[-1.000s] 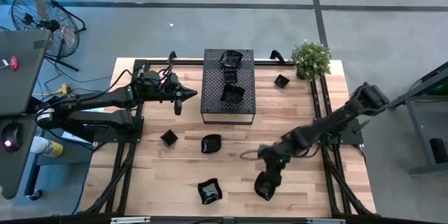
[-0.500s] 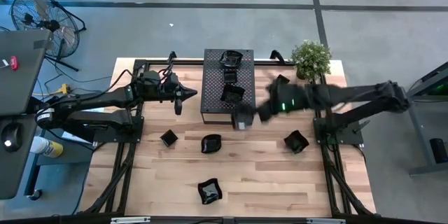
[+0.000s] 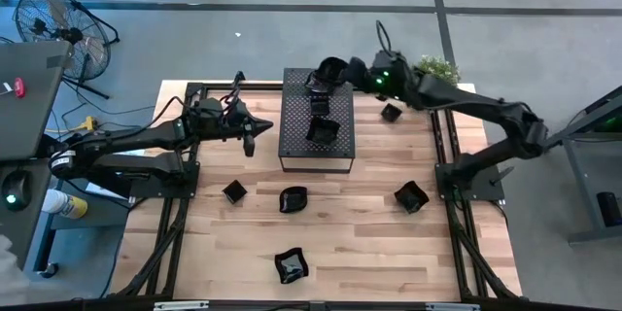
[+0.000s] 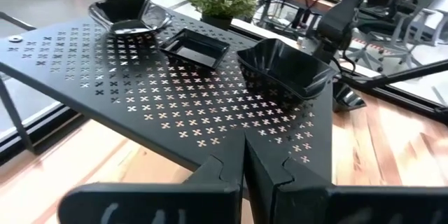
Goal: Pick & Place Mini shaped plates
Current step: Stack the leaf-shaped plate on top of the stacked leaf-shaped plates on the shelf, then stack the distorted square plate on top of the stacked distorted square plates on the shelf
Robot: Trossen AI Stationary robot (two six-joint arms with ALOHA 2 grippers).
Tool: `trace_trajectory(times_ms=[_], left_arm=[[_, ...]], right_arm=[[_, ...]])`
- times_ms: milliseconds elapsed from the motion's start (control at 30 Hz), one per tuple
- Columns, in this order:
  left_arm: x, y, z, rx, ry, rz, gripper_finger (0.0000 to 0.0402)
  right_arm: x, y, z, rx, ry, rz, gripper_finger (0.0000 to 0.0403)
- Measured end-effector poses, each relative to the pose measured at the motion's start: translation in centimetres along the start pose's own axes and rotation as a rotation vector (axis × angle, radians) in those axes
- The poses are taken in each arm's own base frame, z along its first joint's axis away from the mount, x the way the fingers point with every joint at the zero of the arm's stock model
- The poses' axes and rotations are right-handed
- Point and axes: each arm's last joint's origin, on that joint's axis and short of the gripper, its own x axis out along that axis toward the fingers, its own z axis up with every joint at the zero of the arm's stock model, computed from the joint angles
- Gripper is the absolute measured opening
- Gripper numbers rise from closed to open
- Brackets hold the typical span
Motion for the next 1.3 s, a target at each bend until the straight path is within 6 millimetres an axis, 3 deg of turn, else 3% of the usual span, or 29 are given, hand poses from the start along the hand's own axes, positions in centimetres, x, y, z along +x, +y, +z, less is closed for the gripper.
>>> trace_trajectory(times_ms=[267, 533, 967, 1133, 1300], left_arm=[[0.0, 0.0, 0.0, 0.000, -0.003, 0.011, 0.0000], [0.0, 0.1, 0.0, 0.000, -0.008, 0.032, 0.0000], [0.0, 0.1, 0.1, 0.000, -0.011, 0.036, 0.0000], [0.0, 0.1, 0.0, 0.000, -0.008, 0.037, 0.0000], [0.0, 0.1, 0.0, -0.004, -0.006, 0.032, 0.0000]], right_arm=[[4.8, -2.1, 0.5, 0.106, 0.004, -0.071, 0.0003], [6.7, -3.2, 0.0, 0.106, 0.034, -0.112, 0.0003], [6.8, -3.0, -0.1, 0.023, 0.070, -0.086, 0.0070], [6.1, -2.5, 0.2, -0.181, 0.157, -0.002, 0.0081], [4.1, -1.6, 0.0, -0.445, 0.199, 0.069, 0.0050]])
